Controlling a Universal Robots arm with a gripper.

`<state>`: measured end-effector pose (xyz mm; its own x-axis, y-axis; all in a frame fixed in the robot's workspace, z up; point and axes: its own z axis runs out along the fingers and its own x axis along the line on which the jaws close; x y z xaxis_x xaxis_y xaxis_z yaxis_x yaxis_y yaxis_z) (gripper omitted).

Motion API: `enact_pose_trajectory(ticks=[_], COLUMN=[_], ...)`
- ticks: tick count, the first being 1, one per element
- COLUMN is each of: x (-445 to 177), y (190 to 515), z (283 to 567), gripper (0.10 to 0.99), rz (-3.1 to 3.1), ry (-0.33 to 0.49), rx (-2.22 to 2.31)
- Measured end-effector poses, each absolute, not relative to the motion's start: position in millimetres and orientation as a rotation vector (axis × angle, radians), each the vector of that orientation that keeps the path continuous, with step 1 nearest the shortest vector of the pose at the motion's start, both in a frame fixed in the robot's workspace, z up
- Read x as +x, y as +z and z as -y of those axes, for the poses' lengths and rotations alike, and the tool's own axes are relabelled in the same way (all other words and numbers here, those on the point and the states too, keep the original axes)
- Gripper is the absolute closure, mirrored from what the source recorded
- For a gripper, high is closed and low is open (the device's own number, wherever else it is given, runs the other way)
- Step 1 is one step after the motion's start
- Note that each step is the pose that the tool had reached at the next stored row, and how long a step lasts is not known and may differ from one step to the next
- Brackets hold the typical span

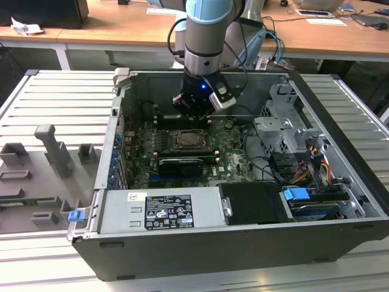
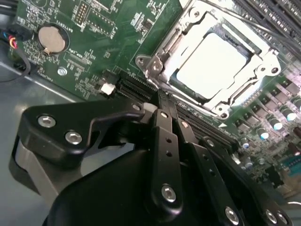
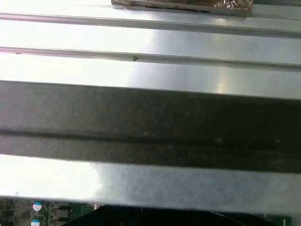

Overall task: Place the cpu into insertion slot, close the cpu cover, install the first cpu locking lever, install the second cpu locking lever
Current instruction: 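Install the first cpu locking lever, then install the second cpu locking lever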

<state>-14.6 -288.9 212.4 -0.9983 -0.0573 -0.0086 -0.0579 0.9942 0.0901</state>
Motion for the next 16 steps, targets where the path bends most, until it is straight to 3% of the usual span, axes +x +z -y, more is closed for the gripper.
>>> enact_pose_trajectory(ticks=[16], x=[-14.6], y=[212.4], z=[300.5], gripper=[0.980], rz=[-3.131], ry=[0.142], rx=[-0.090])
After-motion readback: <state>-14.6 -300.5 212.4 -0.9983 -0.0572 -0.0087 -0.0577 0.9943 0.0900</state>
